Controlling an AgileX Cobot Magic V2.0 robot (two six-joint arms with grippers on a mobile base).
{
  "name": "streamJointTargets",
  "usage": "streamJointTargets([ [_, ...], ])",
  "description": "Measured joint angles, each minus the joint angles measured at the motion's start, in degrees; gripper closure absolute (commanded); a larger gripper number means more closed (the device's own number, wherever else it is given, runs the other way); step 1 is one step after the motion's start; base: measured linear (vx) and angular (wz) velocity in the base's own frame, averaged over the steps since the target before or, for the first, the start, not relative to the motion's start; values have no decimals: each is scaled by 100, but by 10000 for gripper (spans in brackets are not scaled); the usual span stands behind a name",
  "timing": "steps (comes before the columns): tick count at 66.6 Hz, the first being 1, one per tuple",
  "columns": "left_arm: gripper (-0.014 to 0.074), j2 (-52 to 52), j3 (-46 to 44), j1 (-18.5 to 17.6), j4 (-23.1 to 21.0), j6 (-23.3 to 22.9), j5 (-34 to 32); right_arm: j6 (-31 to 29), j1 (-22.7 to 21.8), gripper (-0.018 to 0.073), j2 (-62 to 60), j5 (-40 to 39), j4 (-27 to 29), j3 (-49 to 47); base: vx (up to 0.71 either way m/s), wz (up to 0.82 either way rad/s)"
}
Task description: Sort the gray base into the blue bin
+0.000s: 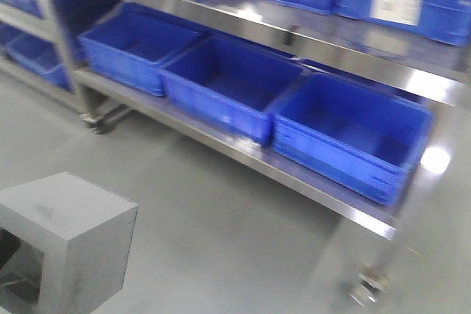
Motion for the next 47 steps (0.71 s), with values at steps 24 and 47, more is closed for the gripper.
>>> streamJointTargets([
  [24, 603, 0, 0, 0, 0, 0, 0, -31, 0, 564, 0, 0, 0, 0, 25, 84],
  [47, 603, 0, 0, 0, 0, 0, 0, -31, 0, 564, 0, 0, 0, 0, 22, 75],
])
